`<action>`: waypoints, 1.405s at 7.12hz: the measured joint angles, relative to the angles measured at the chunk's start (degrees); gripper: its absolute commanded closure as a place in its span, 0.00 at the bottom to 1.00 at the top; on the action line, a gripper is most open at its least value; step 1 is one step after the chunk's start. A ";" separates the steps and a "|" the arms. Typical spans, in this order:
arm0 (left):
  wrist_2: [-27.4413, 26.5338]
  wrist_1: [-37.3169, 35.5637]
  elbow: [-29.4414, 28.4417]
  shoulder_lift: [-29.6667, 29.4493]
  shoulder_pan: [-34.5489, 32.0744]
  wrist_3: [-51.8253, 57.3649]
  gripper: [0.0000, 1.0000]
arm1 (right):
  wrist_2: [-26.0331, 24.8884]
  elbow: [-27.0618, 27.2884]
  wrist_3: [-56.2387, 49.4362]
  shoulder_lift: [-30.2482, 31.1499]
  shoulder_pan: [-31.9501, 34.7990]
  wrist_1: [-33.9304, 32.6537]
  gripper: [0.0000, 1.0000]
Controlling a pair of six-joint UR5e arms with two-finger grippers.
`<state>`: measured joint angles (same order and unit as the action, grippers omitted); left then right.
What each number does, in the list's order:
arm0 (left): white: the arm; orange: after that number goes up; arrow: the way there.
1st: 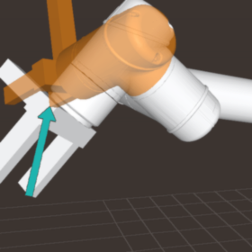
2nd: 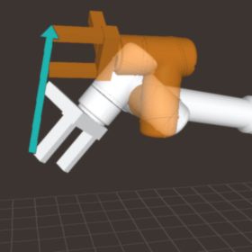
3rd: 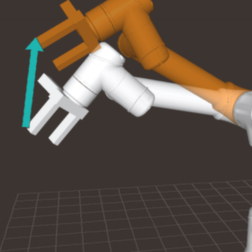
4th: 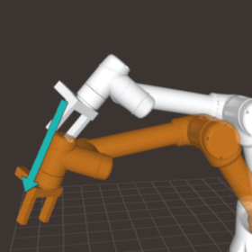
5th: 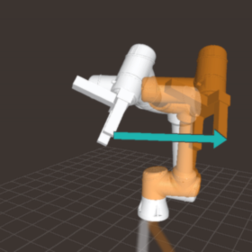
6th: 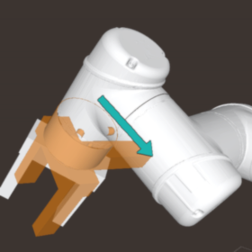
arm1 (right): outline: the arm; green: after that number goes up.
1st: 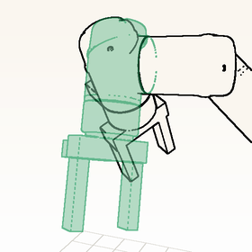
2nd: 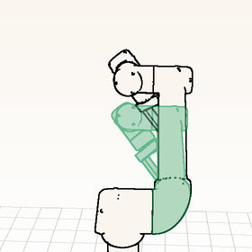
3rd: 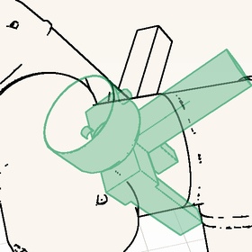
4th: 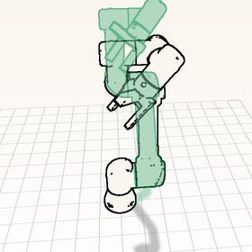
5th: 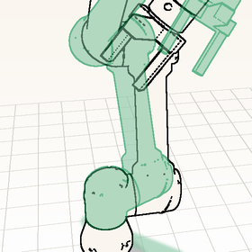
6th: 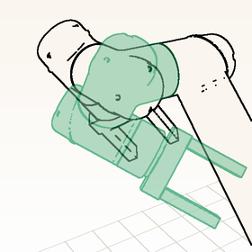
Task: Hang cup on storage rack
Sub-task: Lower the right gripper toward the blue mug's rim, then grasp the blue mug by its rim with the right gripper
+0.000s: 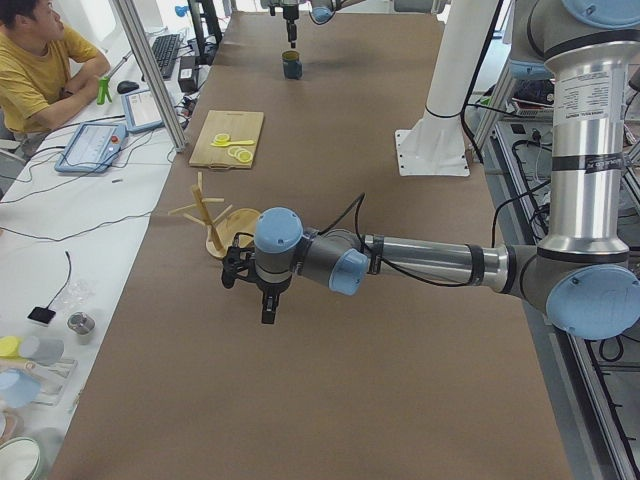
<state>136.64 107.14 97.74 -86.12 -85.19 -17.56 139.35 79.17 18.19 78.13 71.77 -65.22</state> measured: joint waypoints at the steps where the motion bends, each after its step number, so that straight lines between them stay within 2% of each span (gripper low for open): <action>1: 0.02 0.06 0.15 0.02 -0.03 0.01 0.02 | 0.07 -1.94 0.41 -1.23 -0.29 0.00 0.00; 2: 0.02 0.08 0.18 0.01 -0.04 0.04 0.02 | 0.11 -3.41 1.68 -2.62 -0.83 0.01 0.01; 3: 0.02 0.08 0.20 0.00 -0.05 0.04 0.02 | 0.12 -4.24 3.69 -3.73 -1.43 0.03 0.05; 4: 0.02 0.09 0.23 -0.01 -0.06 0.02 0.02 | 0.11 -4.86 4.98 -4.17 -1.98 0.06 0.48; 5: 0.02 0.09 0.23 0.00 -0.06 0.00 0.02 | 0.11 -5.56 5.54 -4.24 -2.39 0.08 0.99; 8: 0.03 0.09 0.17 0.07 -0.06 -0.01 0.02 | -0.06 -5.74 5.96 -4.56 -3.65 0.10 1.00; 10: 0.06 0.09 0.14 0.08 -0.04 0.02 0.02 | 0.44 -3.94 6.87 -6.14 -4.53 -0.14 1.00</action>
<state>136.71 107.23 97.89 -86.04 -85.23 -17.54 139.79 75.23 25.06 71.99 67.24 -65.36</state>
